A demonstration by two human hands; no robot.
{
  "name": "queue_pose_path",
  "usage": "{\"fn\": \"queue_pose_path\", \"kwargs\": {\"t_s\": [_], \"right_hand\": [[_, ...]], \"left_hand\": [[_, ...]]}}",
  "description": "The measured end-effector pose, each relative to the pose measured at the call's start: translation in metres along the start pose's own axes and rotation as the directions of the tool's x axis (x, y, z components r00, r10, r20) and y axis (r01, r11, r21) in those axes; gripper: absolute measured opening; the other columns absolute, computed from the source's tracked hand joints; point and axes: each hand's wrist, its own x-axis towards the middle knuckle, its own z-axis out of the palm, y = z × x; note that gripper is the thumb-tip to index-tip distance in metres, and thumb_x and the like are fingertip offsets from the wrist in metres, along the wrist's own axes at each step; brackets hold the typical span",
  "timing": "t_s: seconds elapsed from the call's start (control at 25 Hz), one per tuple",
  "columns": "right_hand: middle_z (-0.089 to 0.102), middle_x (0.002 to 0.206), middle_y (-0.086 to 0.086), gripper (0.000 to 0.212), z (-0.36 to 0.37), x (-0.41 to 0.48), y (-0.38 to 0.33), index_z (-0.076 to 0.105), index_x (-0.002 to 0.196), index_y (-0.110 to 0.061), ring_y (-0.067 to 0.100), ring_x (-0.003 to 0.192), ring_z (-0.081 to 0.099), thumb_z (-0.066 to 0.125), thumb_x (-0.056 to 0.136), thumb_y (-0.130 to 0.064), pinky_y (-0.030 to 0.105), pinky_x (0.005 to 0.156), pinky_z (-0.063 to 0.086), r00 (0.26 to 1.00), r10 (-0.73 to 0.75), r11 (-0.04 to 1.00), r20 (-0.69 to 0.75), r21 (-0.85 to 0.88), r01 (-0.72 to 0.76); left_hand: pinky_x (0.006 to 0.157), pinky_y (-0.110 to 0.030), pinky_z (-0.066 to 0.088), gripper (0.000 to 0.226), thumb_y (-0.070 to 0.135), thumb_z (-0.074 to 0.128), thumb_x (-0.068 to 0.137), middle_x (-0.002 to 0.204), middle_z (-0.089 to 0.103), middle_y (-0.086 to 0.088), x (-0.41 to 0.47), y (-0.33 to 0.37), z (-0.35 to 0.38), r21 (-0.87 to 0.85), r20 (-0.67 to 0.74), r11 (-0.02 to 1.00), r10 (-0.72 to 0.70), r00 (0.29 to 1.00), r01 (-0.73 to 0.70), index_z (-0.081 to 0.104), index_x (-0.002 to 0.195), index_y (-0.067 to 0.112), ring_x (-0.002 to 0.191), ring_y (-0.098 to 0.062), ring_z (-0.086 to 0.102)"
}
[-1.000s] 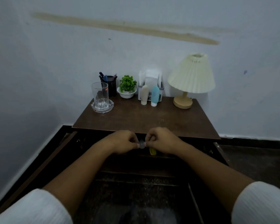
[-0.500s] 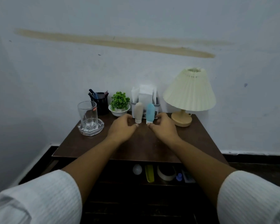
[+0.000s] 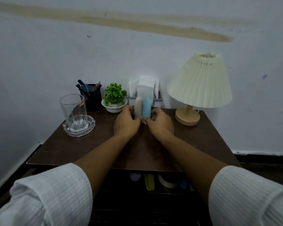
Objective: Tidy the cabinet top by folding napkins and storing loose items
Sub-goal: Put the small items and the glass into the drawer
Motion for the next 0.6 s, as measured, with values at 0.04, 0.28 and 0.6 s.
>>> {"fn": "queue_pose_path", "kwargs": {"t_s": [0.04, 0.28, 0.6], "right_hand": [[0.069, 0.115, -0.001, 0.038, -0.001, -0.002, -0.001, 0.057, 0.129, -0.025, 0.016, 0.103, 0.066, 0.068, 0.093, -0.034, 0.038, 0.084, 0.057, 1.0, 0.003, 1.0, 0.005, 0.016, -0.003], [0.065, 0.123, 0.0, 0.033, -0.013, -0.023, -0.007, 0.059, 0.118, -0.021, 0.017, 0.107, 0.063, 0.073, 0.09, -0.03, 0.036, 0.089, 0.056, 0.997, 0.013, 0.998, 0.076, 0.055, -0.017], [0.071, 0.113, -0.004, 0.045, -0.02, -0.043, -0.008, 0.061, 0.123, -0.022, 0.014, 0.102, 0.066, 0.078, 0.082, -0.025, 0.034, 0.087, 0.055, 0.99, -0.038, 0.991, 0.134, 0.136, 0.019]], "left_hand": [[0.086, -0.033, 0.05, 0.041, 0.028, 0.073, 0.086, 0.121, 0.068, 0.003, -0.001, -0.001, 0.0, 0.009, -0.005, 1.0, 0.012, 1.0, -0.012, 0.057, 0.124, 0.021, 0.109, -0.017, 0.064], [0.093, -0.037, 0.052, 0.05, 0.027, 0.071, 0.087, 0.131, 0.063, -0.002, -0.02, 0.0, -0.013, 0.066, 0.105, 0.997, 0.029, 0.994, -0.036, 0.055, 0.134, 0.019, 0.115, -0.02, 0.062], [0.091, -0.035, 0.053, 0.04, 0.022, 0.074, 0.084, 0.118, 0.069, 0.004, -0.03, 0.002, -0.029, 0.034, 0.118, 0.999, 0.03, 0.993, -0.035, 0.06, 0.121, 0.021, 0.107, -0.015, 0.065]]}}
